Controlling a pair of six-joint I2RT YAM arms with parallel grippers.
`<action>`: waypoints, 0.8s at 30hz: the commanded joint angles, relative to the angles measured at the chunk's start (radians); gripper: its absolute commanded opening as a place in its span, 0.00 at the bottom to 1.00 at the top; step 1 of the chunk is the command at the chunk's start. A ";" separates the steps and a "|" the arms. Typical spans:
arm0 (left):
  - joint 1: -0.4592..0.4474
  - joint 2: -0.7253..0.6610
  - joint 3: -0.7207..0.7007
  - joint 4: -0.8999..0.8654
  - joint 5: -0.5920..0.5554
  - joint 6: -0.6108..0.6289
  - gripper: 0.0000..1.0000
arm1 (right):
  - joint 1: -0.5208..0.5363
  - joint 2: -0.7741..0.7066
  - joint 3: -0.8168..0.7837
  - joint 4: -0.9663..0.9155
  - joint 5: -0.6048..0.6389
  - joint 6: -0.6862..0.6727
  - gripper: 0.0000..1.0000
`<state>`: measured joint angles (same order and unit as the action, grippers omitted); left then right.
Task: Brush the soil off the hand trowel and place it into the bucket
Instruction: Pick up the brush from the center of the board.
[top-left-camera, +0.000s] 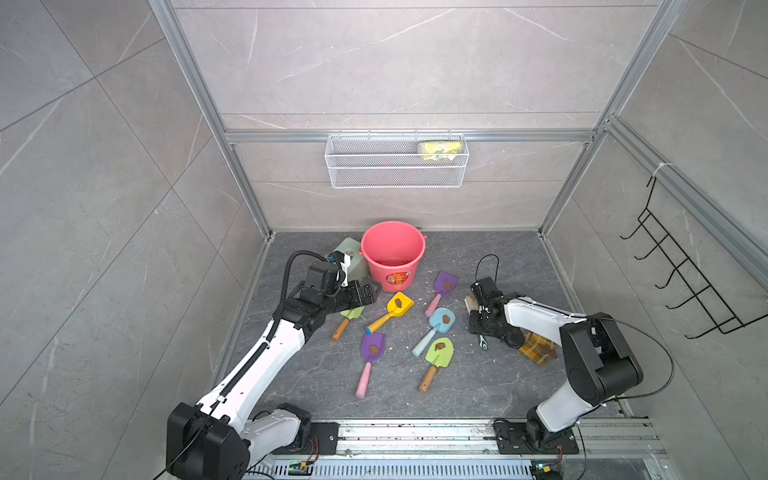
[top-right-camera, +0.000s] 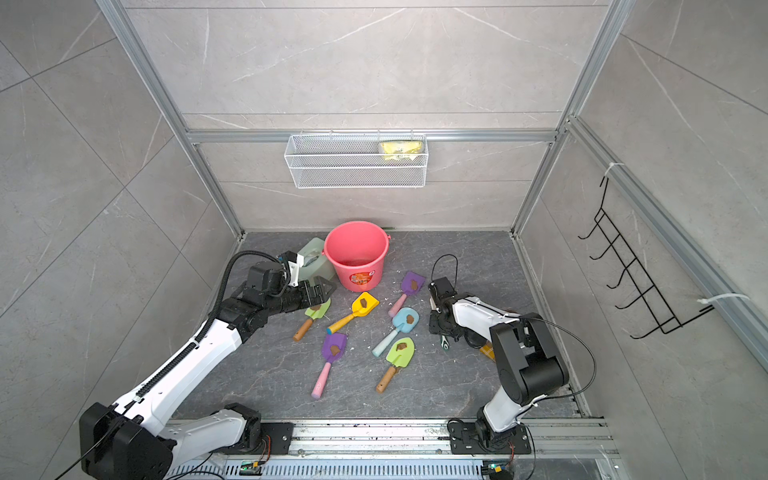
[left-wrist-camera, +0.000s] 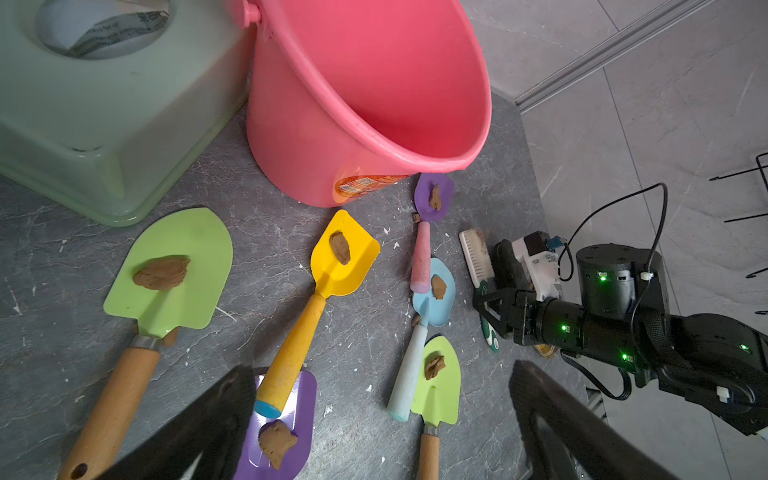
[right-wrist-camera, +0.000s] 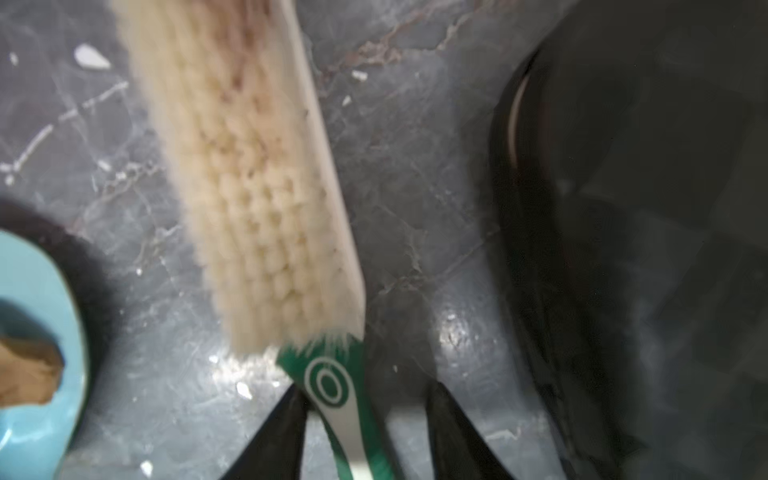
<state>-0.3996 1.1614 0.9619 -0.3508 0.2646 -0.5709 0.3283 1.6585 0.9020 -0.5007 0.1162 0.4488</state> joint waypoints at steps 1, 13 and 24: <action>-0.002 0.010 0.047 0.035 0.026 0.028 1.00 | 0.028 0.056 0.001 0.010 0.002 0.002 0.41; -0.005 -0.035 -0.003 0.033 0.049 -0.009 1.00 | 0.054 -0.003 -0.056 0.062 0.012 0.002 0.20; -0.045 -0.114 -0.109 0.224 0.139 -0.074 0.97 | 0.056 -0.301 -0.164 0.228 -0.192 -0.099 0.01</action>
<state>-0.4381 1.0725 0.8680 -0.2317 0.3424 -0.6182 0.3771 1.4429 0.7486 -0.3408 0.0139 0.3939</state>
